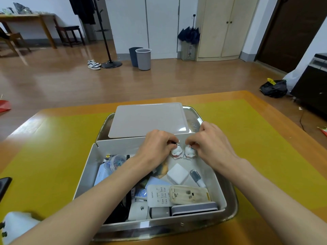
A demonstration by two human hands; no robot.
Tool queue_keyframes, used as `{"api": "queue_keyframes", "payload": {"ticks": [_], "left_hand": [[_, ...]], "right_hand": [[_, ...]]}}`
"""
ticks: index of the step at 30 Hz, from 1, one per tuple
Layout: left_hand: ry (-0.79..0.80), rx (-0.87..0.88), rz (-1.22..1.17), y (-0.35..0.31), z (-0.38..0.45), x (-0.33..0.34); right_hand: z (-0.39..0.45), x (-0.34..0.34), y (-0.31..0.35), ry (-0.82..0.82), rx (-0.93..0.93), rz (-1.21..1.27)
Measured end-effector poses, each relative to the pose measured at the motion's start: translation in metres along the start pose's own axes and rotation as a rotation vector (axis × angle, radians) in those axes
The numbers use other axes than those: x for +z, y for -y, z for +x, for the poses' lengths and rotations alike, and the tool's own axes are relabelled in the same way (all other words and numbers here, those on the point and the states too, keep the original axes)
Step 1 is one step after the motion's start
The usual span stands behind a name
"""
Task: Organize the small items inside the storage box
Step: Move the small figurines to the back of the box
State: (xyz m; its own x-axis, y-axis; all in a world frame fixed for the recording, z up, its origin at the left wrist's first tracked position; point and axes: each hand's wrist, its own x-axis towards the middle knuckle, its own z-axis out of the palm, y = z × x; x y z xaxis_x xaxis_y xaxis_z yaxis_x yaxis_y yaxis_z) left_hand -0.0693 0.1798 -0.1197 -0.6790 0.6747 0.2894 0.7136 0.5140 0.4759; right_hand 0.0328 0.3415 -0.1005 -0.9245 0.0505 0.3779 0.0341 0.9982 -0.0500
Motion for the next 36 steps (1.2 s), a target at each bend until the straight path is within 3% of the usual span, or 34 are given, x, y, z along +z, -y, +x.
{"api": "queue_keyframes", "payload": {"ticks": [9,16,29,32,36], "left_hand": [[-0.009,0.094,-0.008,-0.004,-0.001,0.009],[-0.13,0.146,0.182,0.0,-0.007,0.011],[-0.098,0.179,0.127,0.003,-0.016,-0.007],[0.007,0.095,0.202,0.016,-0.032,-0.022],[0.272,-0.068,0.276,0.027,-0.051,-0.028]], "right_hand": [[0.017,0.004,0.005,0.012,0.024,0.024],[0.015,0.001,0.0,0.076,0.04,0.069],[0.003,-0.014,0.004,0.086,0.006,0.087],[-0.01,-0.014,0.01,0.174,-0.073,-0.06],[-0.024,-0.005,0.016,0.436,-0.192,-0.285]]}}
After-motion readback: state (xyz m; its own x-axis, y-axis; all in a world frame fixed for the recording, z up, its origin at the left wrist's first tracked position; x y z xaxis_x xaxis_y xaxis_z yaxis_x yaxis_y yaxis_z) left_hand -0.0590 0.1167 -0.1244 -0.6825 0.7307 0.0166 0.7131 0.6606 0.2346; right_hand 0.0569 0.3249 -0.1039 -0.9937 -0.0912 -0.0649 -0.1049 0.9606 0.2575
